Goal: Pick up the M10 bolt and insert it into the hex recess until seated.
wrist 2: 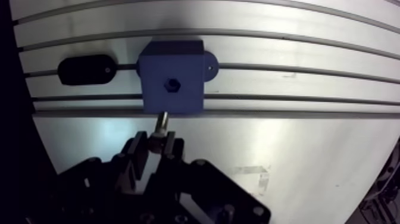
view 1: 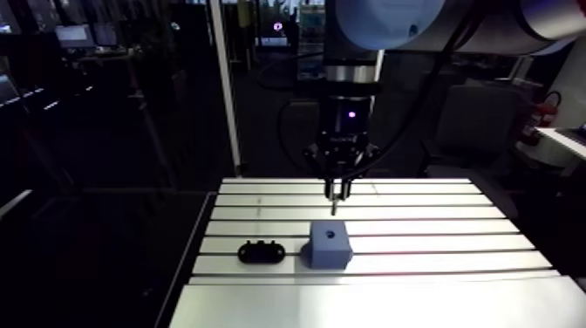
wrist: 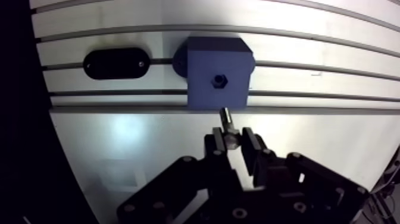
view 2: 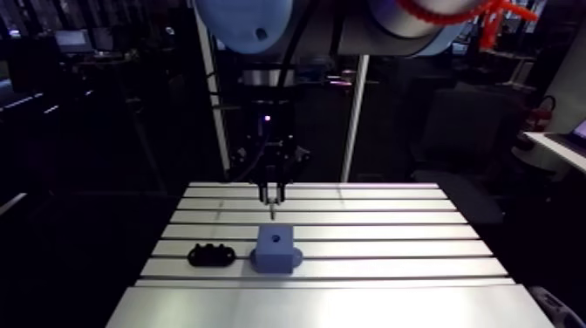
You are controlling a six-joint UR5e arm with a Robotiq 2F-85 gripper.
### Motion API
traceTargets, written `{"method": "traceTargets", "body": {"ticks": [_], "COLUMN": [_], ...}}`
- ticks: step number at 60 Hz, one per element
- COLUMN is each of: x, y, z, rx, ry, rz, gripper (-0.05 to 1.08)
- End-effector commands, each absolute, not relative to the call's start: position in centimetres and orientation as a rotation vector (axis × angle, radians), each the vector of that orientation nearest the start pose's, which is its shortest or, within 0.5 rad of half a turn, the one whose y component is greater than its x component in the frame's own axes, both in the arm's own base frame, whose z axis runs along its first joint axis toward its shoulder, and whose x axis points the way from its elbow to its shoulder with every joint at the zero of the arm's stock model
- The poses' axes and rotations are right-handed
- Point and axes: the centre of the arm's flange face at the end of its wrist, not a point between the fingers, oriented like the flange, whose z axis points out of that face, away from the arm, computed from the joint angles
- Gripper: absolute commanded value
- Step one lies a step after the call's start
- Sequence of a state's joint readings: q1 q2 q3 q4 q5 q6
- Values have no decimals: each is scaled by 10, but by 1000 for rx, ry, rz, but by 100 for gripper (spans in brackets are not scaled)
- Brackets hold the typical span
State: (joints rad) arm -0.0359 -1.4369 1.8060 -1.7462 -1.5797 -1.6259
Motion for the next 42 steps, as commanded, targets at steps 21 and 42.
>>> {"method": "traceTargets", "body": {"ticks": [21, 42], "x": [-507, -504], "y": [-113, -114], "z": [300, 294], "rx": [-36, -36], "ry": [2942, 2943], "rz": [-2, -2], "gripper": [108, 108]}}
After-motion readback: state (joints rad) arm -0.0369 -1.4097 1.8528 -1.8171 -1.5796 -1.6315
